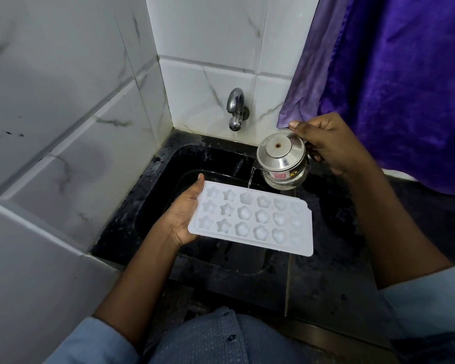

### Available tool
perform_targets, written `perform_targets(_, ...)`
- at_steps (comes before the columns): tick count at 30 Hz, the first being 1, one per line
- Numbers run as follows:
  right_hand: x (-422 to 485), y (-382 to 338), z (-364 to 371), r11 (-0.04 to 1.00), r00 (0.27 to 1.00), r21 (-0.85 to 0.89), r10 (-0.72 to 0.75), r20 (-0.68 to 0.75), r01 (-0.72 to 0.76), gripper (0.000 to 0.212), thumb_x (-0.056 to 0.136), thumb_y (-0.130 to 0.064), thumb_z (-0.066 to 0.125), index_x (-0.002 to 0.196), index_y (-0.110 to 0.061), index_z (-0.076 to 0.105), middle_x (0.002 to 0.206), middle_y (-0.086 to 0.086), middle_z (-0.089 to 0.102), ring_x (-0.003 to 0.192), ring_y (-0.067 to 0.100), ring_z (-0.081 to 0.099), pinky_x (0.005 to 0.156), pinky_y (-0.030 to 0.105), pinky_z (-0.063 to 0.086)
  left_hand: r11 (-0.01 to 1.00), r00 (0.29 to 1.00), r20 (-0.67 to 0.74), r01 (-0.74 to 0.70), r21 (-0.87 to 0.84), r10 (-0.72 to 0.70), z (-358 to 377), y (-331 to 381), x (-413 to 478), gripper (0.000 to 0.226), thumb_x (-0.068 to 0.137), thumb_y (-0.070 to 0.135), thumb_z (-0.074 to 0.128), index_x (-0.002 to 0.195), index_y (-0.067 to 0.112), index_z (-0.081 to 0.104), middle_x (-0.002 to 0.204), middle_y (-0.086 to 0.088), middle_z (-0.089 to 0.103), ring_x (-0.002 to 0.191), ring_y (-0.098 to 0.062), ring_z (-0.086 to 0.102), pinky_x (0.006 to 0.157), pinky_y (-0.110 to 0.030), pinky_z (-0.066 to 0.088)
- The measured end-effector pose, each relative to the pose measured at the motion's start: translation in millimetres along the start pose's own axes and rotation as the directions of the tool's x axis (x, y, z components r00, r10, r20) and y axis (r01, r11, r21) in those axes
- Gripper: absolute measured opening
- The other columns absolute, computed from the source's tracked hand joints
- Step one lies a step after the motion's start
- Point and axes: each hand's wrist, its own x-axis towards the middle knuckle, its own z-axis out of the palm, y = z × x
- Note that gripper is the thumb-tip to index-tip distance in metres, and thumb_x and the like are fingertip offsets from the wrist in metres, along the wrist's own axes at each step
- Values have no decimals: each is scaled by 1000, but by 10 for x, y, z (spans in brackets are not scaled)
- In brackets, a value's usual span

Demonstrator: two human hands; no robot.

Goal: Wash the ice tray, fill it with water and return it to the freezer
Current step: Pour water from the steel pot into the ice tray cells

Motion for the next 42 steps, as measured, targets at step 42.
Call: perform_targets(42, 144, -133, 393, 998, 999, -47, -27, 30, 28, 59, 101, -36, 67, 72, 16, 58, 50, 7, 42, 44, 17, 28, 42, 25, 25, 1000, 1000, -2, 19, -12, -19, 23, -97, 35, 73, 100, 69, 47, 127, 5, 71, 131, -23, 72, 112, -39, 74, 96, -57, 55)
